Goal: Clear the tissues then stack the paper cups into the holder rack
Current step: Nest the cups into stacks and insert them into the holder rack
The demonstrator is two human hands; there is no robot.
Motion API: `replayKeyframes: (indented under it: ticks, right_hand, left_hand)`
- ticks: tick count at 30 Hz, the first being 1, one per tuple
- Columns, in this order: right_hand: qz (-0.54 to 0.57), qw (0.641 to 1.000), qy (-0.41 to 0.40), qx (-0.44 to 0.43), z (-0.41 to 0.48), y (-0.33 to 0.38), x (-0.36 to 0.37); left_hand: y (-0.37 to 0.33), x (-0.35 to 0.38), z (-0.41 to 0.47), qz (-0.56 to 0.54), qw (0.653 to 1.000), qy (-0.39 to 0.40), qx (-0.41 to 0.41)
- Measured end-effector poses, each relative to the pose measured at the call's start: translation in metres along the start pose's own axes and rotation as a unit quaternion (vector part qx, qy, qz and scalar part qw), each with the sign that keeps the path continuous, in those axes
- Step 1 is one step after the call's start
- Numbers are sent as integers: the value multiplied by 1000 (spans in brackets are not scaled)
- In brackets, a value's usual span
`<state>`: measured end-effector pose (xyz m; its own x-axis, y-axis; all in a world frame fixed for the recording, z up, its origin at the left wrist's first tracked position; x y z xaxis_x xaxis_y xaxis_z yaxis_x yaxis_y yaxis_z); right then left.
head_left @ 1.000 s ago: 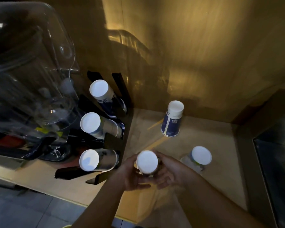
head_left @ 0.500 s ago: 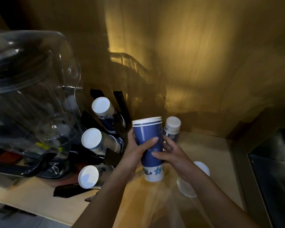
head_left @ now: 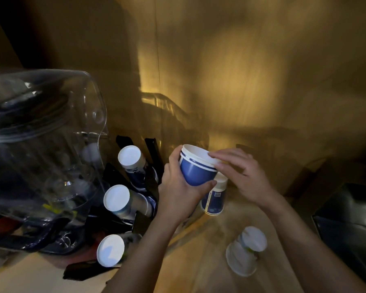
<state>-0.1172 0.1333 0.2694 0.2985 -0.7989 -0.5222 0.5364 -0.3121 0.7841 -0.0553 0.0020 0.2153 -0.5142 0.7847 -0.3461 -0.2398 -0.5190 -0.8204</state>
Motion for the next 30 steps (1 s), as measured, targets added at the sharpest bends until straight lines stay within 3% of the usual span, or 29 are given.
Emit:
replayKeyframes:
  ticks: [4, 11, 14, 21, 27, 30]
  right_hand:
    - [-25, 999, 30, -20, 3, 5, 5]
    - [-60, 998, -6, 24, -1, 6, 9]
    - [-15, 998, -46, 50, 1, 8, -1]
    - [83, 992, -77, 54, 0, 9, -30]
    - [106, 984, -121, 73, -7, -6, -45]
    - [59, 994, -86, 45, -13, -1, -41]
  left_hand:
    - [-6, -2, -3, 34, 999, 1, 2]
    - [-9, -4, -12, 74, 997, -1, -14]
    - [-9, -7, -17, 126, 992, -10, -4]
    - [2, -16, -26, 105, 994, -28, -6]
    - [1, -21, -32, 98, 995, -25, -2]
    - [-3, -22, -35, 112, 993, -23, 20]
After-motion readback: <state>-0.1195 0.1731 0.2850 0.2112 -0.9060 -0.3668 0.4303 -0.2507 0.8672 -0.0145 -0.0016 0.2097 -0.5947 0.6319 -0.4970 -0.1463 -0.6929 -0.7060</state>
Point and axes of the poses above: each hand's wrist, its own z-axis towards the middle knuckle, its own x-axis out of the palm, y = z × x, the point moved 9 cm from there along z, towards the middle knuckle, and after that the axes turned 13 degrees about x, right-handed, at the moved point
